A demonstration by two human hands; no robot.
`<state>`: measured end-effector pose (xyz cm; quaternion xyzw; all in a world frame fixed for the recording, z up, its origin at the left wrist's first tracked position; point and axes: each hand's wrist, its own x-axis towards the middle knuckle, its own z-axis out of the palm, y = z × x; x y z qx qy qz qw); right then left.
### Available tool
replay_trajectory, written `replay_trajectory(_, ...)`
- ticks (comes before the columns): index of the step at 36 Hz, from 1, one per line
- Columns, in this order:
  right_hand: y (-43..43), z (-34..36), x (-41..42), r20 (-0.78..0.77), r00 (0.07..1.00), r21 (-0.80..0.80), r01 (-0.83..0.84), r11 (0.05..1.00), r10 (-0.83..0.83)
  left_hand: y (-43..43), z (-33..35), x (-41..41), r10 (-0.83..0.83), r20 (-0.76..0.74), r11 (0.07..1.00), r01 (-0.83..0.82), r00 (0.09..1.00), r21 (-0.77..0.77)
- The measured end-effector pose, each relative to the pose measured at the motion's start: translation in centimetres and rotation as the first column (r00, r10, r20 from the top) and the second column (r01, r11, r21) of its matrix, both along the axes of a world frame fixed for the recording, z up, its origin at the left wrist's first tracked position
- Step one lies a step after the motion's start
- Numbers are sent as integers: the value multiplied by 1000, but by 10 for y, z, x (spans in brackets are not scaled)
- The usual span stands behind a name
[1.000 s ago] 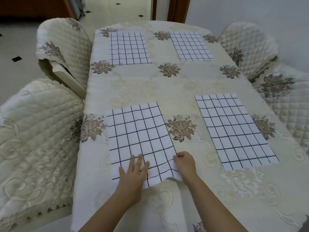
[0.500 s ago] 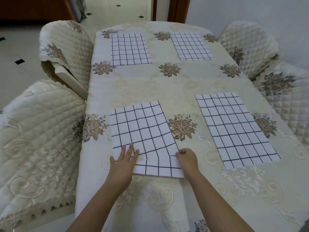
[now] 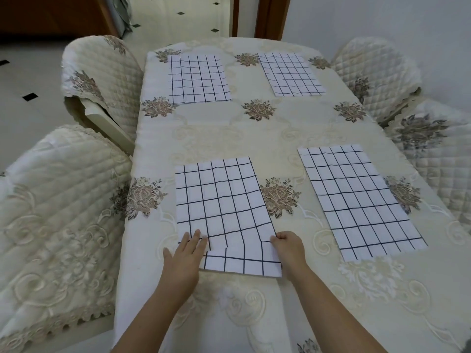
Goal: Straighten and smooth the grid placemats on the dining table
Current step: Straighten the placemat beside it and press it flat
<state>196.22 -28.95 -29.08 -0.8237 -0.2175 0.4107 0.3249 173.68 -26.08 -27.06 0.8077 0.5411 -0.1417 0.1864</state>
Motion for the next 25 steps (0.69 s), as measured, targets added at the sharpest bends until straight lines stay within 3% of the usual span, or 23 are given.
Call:
replay_trajectory(2, 6, 1, -2, -10, 1000, 4, -9, 1000, 9, 7, 5, -3, 34, -4, 998, -34, 999, -59)
replay_trajectory(7, 15, 2, -5, -18, 1000, 3, -11, 1000, 11, 21, 13, -4, 40, 27, 999, -40, 999, 2)
replay_trajectory(25, 11, -2, 2, -29, 999, 3, 31, 1000, -31, 37, 4, 4, 28, 15, 999, -27, 1000, -36)
